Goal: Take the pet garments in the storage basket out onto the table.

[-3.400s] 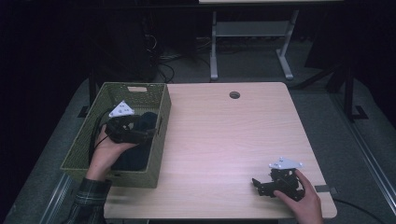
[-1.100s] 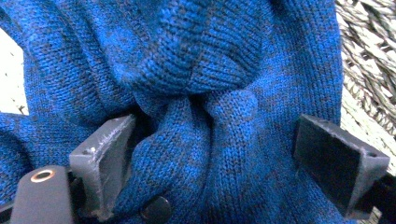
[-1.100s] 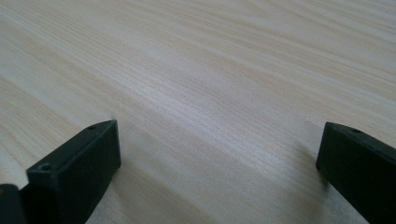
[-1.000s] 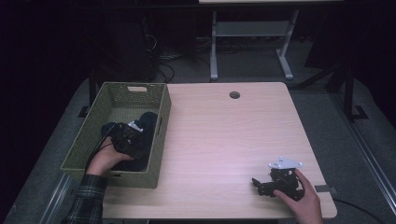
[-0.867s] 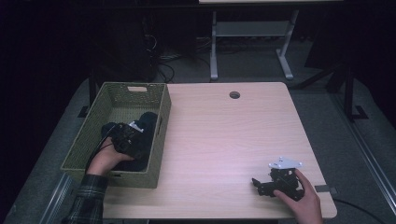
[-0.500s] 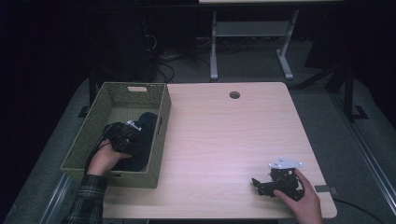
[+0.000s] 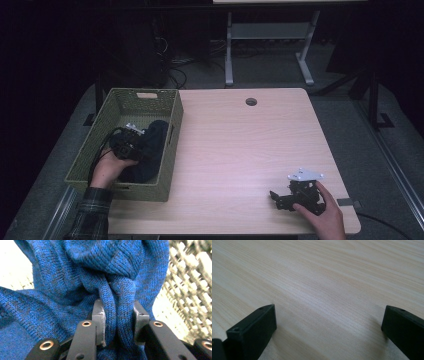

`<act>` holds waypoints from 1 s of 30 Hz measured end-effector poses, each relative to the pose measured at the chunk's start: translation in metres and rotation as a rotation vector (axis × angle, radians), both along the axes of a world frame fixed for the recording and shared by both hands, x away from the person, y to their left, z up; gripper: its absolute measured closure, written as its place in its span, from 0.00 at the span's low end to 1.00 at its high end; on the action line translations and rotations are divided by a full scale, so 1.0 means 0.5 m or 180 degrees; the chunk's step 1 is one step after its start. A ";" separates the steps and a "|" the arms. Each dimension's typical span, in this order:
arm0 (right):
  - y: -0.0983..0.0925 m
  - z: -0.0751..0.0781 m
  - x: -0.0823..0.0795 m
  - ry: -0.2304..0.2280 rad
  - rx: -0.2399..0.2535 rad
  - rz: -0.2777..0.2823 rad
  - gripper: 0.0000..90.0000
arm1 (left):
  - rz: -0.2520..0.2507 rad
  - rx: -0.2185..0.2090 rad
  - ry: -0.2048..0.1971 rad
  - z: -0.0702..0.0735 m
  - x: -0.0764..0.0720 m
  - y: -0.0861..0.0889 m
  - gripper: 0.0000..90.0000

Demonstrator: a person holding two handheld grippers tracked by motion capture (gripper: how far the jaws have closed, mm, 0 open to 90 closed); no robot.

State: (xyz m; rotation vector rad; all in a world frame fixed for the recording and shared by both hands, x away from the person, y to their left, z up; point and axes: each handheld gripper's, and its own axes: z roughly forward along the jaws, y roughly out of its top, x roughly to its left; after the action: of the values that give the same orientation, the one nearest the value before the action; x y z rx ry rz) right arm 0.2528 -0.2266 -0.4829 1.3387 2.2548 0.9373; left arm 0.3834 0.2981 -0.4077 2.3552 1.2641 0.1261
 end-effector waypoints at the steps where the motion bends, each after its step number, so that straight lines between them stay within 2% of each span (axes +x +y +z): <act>1: 0.000 0.000 0.000 -0.0001 0.0001 0.0000 0.00 | 0.0000 0.0000 0.0000 0.000 0.000 0.000 0.78; 2: 0.000 0.000 0.000 0.0000 0.0000 0.0000 0.00 | 0.0024 -0.0054 -0.0054 0.007 0.000 0.006 0.78; 3: 0.000 0.000 0.000 0.0000 0.0000 0.0000 0.00 | 0.0024 -0.0054 -0.0054 0.007 0.000 0.006 0.78; 4: 0.000 0.000 0.000 -0.0001 0.0001 0.0000 0.00 | 0.0059 -0.0135 -0.0103 0.013 -0.001 0.012 0.79; 9: 0.000 0.000 0.000 -0.0001 0.0003 -0.0001 0.00 | 0.0168 -0.0333 -0.0260 0.030 -0.005 0.025 0.79; 10: 0.000 0.000 0.000 -0.0002 0.0001 0.0001 0.00 | 0.0168 -0.0333 -0.0260 0.030 -0.005 0.025 0.79; 11: 0.000 0.000 0.000 0.0000 0.0001 0.0000 0.00 | 0.0204 -0.0440 -0.0311 0.038 -0.007 0.032 0.79; 13: 0.000 0.000 0.000 -0.0003 -0.0001 0.0005 0.00 | 0.0245 -0.0549 -0.0381 0.045 -0.008 0.039 0.79; 16: 0.000 0.000 0.001 -0.0003 -0.0001 0.0006 0.00 | 0.0282 -0.0645 -0.0445 0.054 -0.011 0.047 0.79; 17: 0.000 0.000 0.001 -0.0003 -0.0002 0.0008 0.00 | 0.0333 -0.0760 -0.0502 0.063 -0.015 0.056 0.80; 18: 0.000 0.000 0.001 -0.0002 -0.0002 0.0007 0.00 | 0.0352 -0.0814 -0.0535 0.066 -0.017 0.059 0.80; 19: 0.000 0.000 0.001 -0.0002 -0.0002 0.0007 0.00 | 0.0352 -0.0814 -0.0535 0.066 -0.017 0.059 0.80; 21: 0.000 0.000 0.001 -0.0005 -0.0003 0.0010 0.00 | 0.0382 -0.0930 -0.0605 0.077 -0.021 0.069 0.80; 28: 0.000 0.000 0.001 -0.0003 -0.0003 0.0010 0.00 | 0.0454 -0.1099 -0.0765 0.099 -0.029 0.082 0.80; 30: 0.000 0.000 0.001 -0.0003 -0.0002 0.0011 0.00 | 0.0486 -0.1206 -0.0816 0.108 -0.033 0.088 0.80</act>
State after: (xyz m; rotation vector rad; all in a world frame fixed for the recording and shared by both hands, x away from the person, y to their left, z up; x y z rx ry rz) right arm 0.2533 -0.2267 -0.4829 1.3341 2.2571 0.9380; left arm 0.3670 0.3421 -0.3539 1.8576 1.2184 0.2098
